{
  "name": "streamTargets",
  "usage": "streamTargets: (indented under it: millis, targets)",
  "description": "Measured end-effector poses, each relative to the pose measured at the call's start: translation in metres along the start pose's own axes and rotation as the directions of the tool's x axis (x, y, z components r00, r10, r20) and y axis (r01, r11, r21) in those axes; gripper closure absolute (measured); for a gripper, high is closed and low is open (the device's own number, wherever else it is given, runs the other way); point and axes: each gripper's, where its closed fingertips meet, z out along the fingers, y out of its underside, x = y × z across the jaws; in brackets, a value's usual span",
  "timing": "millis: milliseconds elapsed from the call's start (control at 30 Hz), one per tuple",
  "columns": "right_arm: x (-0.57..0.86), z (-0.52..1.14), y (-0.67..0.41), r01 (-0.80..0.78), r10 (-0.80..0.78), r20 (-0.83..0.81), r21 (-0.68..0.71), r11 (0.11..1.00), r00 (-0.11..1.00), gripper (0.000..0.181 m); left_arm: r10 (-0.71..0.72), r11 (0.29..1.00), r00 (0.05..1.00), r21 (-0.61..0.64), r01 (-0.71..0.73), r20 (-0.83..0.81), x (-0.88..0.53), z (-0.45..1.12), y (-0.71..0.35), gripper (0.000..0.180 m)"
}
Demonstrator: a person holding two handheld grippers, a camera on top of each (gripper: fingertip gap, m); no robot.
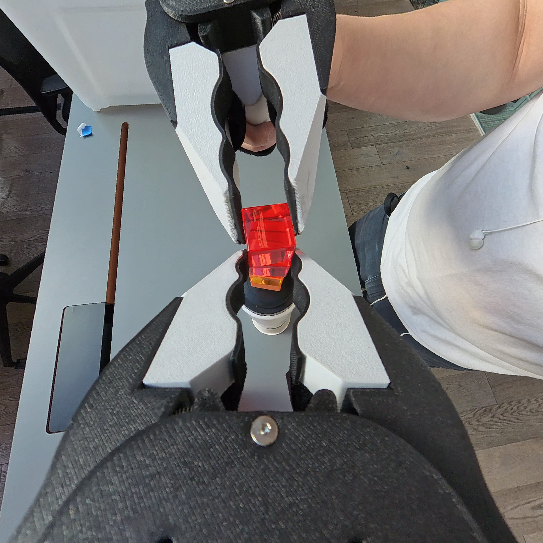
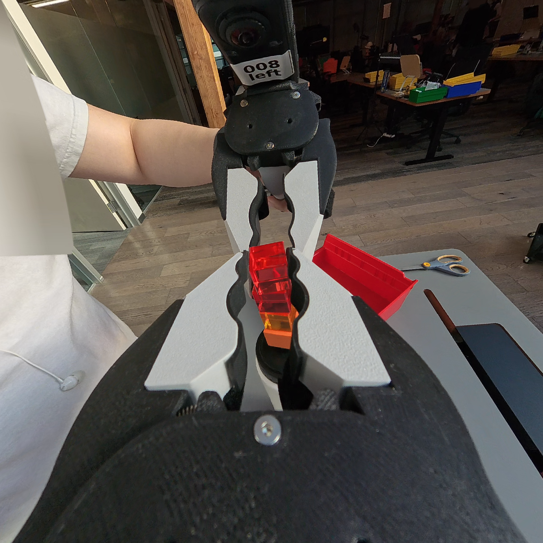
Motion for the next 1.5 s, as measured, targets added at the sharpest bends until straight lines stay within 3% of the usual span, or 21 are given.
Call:
streamTargets:
  millis: [1500]
  targets:
    - [-0.0082,-0.0027,0.0053,-0.021,0.021,0.007,-0.005,1.0,1.0,0.144,-0.023,1.0,1.0,0.008,0.023,0.008,0.0085,-0.0028,-0.004,0.14]
